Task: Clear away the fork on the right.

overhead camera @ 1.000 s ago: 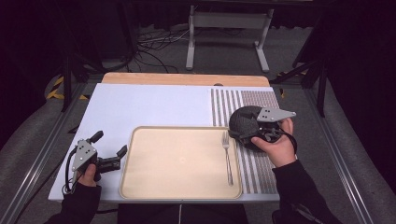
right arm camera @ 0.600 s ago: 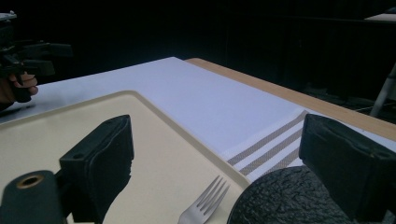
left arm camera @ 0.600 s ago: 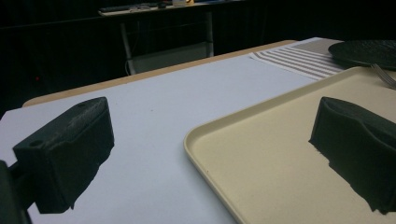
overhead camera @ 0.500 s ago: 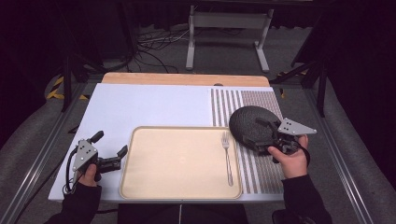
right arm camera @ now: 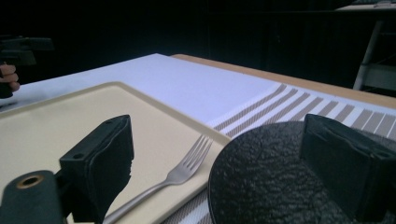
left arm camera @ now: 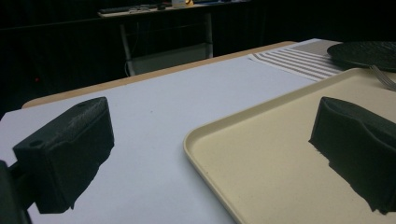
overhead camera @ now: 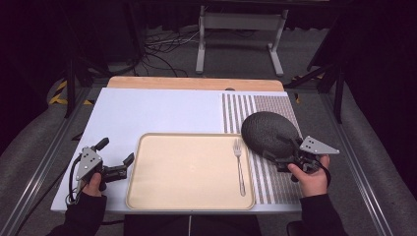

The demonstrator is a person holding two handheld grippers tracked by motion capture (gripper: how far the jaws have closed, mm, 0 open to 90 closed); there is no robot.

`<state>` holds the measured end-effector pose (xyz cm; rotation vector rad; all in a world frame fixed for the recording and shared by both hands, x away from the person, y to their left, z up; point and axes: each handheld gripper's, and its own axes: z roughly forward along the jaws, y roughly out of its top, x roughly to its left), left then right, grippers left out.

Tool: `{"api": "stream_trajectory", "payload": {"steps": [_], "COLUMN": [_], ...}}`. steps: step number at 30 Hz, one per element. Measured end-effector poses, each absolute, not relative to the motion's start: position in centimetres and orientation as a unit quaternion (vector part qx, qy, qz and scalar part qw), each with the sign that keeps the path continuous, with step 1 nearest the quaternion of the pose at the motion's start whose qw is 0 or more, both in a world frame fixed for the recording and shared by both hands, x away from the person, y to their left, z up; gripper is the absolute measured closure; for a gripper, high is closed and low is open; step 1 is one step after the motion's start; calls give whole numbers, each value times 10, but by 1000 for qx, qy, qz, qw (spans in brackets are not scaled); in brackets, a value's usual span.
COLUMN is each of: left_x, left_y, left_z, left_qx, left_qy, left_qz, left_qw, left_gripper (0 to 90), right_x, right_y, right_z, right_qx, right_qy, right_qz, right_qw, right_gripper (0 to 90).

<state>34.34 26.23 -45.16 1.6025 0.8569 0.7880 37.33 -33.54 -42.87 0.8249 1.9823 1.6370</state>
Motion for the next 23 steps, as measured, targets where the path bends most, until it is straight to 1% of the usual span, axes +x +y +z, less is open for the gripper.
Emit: {"api": "stream_trajectory", "payload": {"steps": [10,23], "left_x": [344,344], "left_y": [264,266], "left_z": [-452,-452], "left_qx": [674,669], "left_qy": [361,363], "left_qz": [330,326], "left_qw": [554,561], "left_gripper": [2,2], "right_x": [366,368], "right_y": [-339,-339], "right_z": [-448,-448], "right_qx": [316,320], "right_qy": [735,736], "right_qz": [562,555], "right_qw": [210,217], "right_gripper": [110,109]}}
